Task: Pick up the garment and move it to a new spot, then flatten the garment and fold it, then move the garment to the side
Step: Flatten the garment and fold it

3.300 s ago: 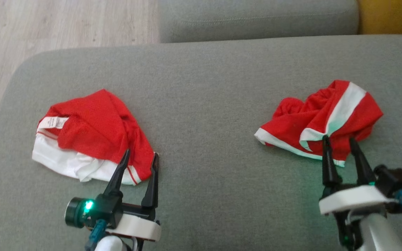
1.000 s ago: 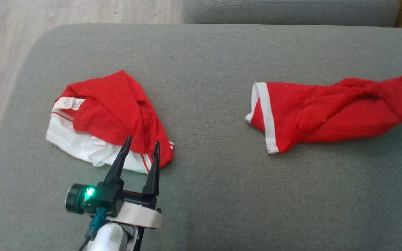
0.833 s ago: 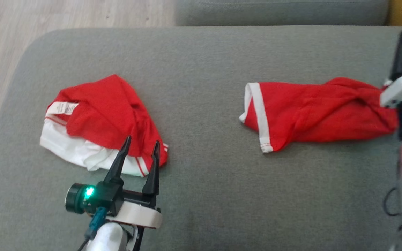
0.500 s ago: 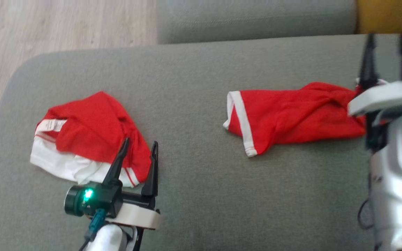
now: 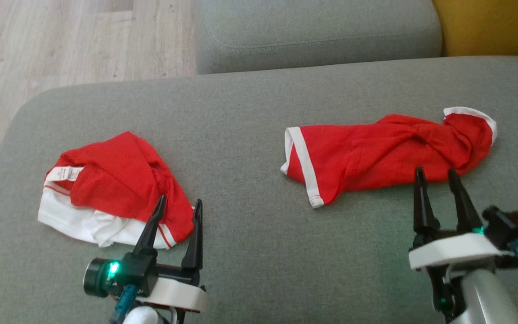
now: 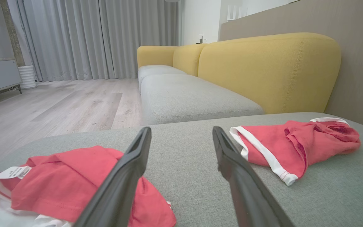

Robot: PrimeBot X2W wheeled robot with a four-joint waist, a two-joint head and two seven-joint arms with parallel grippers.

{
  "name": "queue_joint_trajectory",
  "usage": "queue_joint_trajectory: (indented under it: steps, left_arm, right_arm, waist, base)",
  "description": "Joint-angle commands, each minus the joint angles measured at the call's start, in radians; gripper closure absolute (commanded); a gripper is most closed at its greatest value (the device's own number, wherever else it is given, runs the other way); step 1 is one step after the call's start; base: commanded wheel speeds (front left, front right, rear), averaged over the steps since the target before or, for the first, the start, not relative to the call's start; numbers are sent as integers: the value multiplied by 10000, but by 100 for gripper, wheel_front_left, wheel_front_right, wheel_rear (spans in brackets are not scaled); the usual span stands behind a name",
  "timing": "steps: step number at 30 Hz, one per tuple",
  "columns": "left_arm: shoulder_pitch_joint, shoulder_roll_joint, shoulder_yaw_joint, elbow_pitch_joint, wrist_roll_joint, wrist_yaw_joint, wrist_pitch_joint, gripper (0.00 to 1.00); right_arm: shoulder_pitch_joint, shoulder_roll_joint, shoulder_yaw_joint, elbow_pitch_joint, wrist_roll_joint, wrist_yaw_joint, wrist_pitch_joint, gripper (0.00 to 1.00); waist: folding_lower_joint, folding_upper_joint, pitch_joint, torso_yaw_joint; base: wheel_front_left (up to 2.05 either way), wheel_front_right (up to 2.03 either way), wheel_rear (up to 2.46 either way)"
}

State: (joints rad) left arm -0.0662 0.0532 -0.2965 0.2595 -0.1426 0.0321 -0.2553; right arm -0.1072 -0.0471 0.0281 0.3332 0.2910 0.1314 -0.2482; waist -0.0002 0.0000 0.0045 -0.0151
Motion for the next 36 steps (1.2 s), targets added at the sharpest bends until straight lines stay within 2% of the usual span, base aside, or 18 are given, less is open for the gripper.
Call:
queue_joint_trajectory:
  steps: [1,7,17,23,31,32,34,36]
  left_arm:
    - [-338,-9,316,-338,-3,23,-65,0]
    - [-485,-15,201,-334,43,-56,-65,0]
    - [-686,-26,-21,-292,-107,-42,-65,0]
    - [-887,-28,-314,-290,-232,-23,-65,0]
    - [-1094,-29,-392,-300,-302,46,-65,0]
    - [-1113,-29,-380,-299,-303,46,-65,0]
    - [-1140,-29,-331,-299,-299,63,-65,0]
    - [-1141,-29,-269,-294,-283,91,-65,0]
  right_arm:
    - [-557,-33,379,-558,-219,-7,-132,0]
    - [-680,-33,1199,-407,-953,-7,81,0]
    - [-1479,-32,2515,1527,-2130,-7,1300,0]
    - [-2320,-32,2327,2811,-2926,-7,1830,0]
    - [-2967,-32,2191,4161,-3361,-7,2393,0]
    - [-3006,-32,2140,4295,-3385,-7,2452,7]
    - [-3076,-32,2081,4477,-3420,-7,2474,100]
    - [-3117,-32,1994,4548,-3427,-7,2378,100]
  waist:
    - [2,0,73,31]
    - [2,0,346,305]
    - [2,0,681,1028]
    - [2,0,1073,1481]
    - [2,0,1398,1744]
    - [2,0,1419,1746]
    - [2,0,1446,1706]
    - [2,0,1437,1598]
  base:
    - [0,0,0]
    - [0,0,0]
    - [0,0,0]
    - [0,0,0]
    - [0,0,0]
    - [0,0,0]
    - [0,0,0]
    - [0,0,0]
